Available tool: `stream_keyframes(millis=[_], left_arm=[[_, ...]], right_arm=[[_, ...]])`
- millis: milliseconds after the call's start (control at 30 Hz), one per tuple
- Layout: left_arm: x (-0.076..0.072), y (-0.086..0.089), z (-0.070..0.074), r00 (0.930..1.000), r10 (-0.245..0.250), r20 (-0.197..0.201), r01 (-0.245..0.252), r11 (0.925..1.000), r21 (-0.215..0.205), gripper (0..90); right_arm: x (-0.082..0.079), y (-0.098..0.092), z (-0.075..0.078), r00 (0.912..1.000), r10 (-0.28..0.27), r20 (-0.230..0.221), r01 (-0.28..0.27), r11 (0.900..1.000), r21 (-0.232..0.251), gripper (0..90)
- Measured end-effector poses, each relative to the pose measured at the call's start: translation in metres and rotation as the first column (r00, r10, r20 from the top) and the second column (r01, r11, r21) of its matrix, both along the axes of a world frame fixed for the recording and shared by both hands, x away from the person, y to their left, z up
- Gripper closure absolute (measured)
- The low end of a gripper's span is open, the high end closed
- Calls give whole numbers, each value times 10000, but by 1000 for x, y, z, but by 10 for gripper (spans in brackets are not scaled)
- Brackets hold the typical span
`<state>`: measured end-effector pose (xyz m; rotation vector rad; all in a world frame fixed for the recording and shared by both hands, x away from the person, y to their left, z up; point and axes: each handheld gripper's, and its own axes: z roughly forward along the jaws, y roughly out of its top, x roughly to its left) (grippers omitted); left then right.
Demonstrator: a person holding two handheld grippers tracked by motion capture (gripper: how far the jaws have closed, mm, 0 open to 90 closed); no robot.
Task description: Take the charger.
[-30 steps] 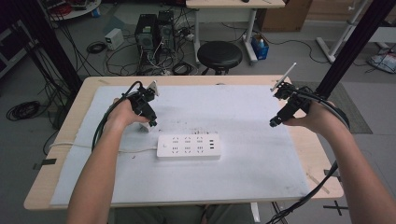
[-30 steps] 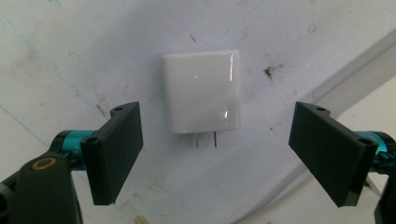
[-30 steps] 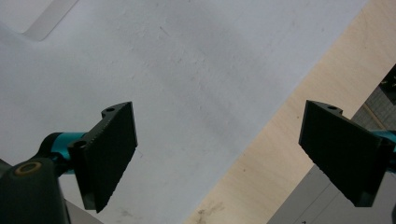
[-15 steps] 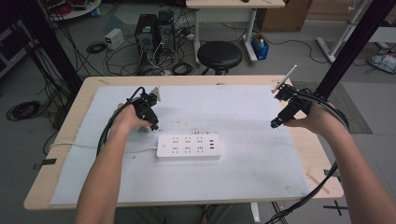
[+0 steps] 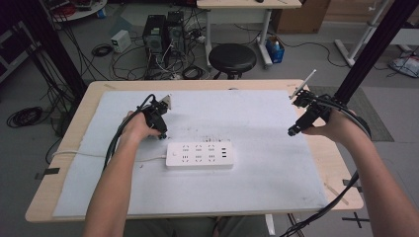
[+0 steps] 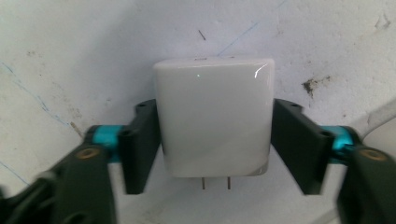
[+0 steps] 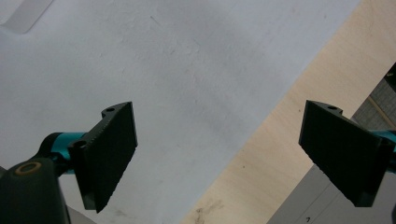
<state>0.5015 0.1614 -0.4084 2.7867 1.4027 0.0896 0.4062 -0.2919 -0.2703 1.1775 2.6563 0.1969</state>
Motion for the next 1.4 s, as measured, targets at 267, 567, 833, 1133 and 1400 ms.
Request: stream_keyframes(millis=[267,567,833,1133,1400], left_arm=[[0,1,-1,10000,62,-5,-62,10000,34,411],[-3,1,10,9994,-48,351,56,9997,-229,421],[-20,3,68,9972,-550,512,572,9974,-435,422],[-39,3,131,9947,-835,605,878,9935,-721,422],[-50,-3,168,9899,-1149,825,1219,9888,-857,422]], right_arm=[[0,-3,-2,10000,-25,-7,25,10000,24,108],[0,-3,-2,10000,-38,15,38,10000,4,108],[4,-1,-3,9947,-1002,-222,1003,9949,71,109],[5,8,9,9938,-998,-489,999,9950,-7,172],[1,15,23,9936,-1075,-336,1089,9931,446,144]])
